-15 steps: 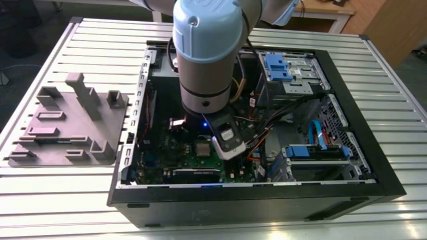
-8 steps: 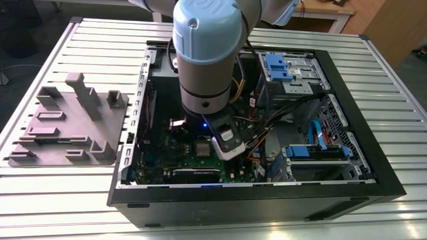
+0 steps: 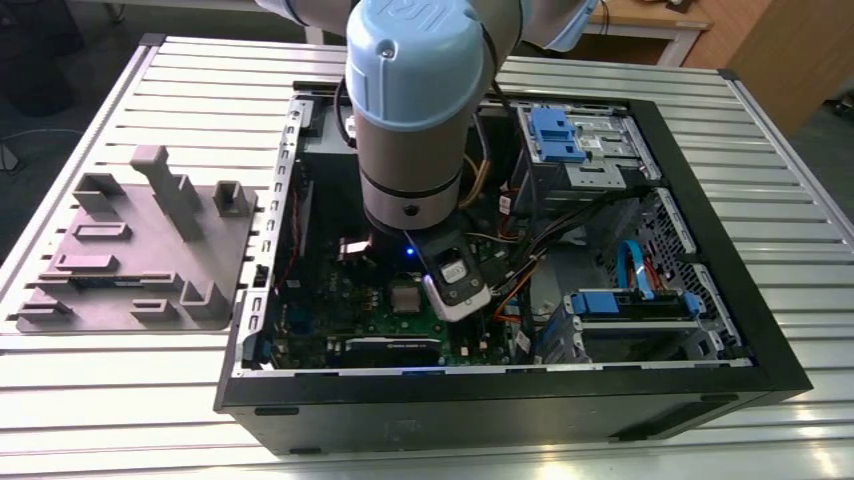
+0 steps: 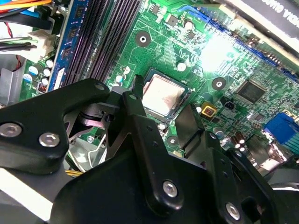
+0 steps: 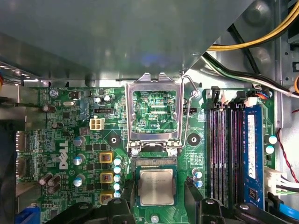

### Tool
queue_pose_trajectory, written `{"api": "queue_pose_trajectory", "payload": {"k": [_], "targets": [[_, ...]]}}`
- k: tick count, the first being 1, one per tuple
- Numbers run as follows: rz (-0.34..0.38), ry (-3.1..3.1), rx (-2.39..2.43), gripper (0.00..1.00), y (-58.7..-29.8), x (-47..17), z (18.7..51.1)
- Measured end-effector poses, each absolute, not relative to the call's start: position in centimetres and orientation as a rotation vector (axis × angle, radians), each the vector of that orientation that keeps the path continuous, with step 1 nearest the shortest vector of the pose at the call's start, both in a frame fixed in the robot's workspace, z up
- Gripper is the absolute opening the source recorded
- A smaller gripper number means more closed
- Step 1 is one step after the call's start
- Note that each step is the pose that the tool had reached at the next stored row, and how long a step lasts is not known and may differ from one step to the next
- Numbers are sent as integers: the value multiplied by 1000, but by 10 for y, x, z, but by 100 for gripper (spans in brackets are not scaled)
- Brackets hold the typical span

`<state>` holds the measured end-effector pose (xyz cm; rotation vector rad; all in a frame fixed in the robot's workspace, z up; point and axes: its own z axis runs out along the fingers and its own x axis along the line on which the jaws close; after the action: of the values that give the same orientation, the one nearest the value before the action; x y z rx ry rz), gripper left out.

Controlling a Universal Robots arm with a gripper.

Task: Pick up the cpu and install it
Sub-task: 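Place the cpu into insertion slot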

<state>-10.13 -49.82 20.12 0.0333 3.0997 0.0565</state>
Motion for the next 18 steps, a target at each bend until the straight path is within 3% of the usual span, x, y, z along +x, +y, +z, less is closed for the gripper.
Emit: {"api": "queue_pose_trajectory", "payload": {"k": [18], "targets": [[57, 3100, 33, 54, -497, -103, 194]]}}
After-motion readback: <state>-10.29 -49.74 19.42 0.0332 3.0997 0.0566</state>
